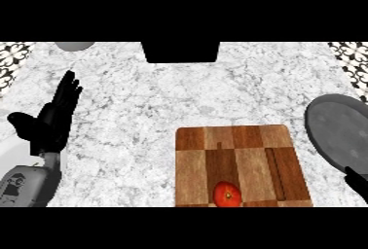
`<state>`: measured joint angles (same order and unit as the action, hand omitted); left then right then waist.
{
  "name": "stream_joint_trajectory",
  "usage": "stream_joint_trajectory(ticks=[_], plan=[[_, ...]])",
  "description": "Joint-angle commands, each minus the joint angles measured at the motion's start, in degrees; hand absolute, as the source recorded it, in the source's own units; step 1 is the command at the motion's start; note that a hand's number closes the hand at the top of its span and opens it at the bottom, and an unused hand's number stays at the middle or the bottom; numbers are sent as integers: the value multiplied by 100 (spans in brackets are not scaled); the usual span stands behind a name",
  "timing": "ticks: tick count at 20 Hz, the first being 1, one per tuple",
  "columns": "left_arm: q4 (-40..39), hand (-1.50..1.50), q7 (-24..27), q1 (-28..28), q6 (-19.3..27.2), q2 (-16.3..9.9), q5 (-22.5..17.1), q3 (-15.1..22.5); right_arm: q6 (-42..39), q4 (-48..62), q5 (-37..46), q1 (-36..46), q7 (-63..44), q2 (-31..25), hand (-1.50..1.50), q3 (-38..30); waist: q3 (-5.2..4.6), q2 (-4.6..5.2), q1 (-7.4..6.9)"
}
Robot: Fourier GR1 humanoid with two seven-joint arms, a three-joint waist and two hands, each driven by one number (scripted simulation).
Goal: Pick the tomato from the cutting board and place it in the pan
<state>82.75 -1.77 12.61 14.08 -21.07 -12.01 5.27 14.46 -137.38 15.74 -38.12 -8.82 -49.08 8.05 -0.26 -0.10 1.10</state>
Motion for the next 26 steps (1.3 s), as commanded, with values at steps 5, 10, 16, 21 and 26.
stream_joint_trajectory(ticks=[5,10,16,21,26], plan=[[345,0,-247,10,-87,15,31,-2,-608,-1016,425,1501,-2544,-380,-150,287,10,20,-208],[-31,0,85,13,-215,167,173,69,-1043,-818,-70,2934,-3278,-94,-150,1148,9,36,-251],[-15,0,-213,161,-162,189,217,-64,-1132,-557,840,4020,-4360,781,-150,2584,11,11,-172],[-98,0,76,-103,-285,254,261,-216,-1377,-271,1068,4448,-5285,1333,-150,3064,17,0,-121],[-59,0,-15,110,-271,344,360,-294,-1477,77,1254,4502,-5323,1512,-150,2807,21,2,-87]])
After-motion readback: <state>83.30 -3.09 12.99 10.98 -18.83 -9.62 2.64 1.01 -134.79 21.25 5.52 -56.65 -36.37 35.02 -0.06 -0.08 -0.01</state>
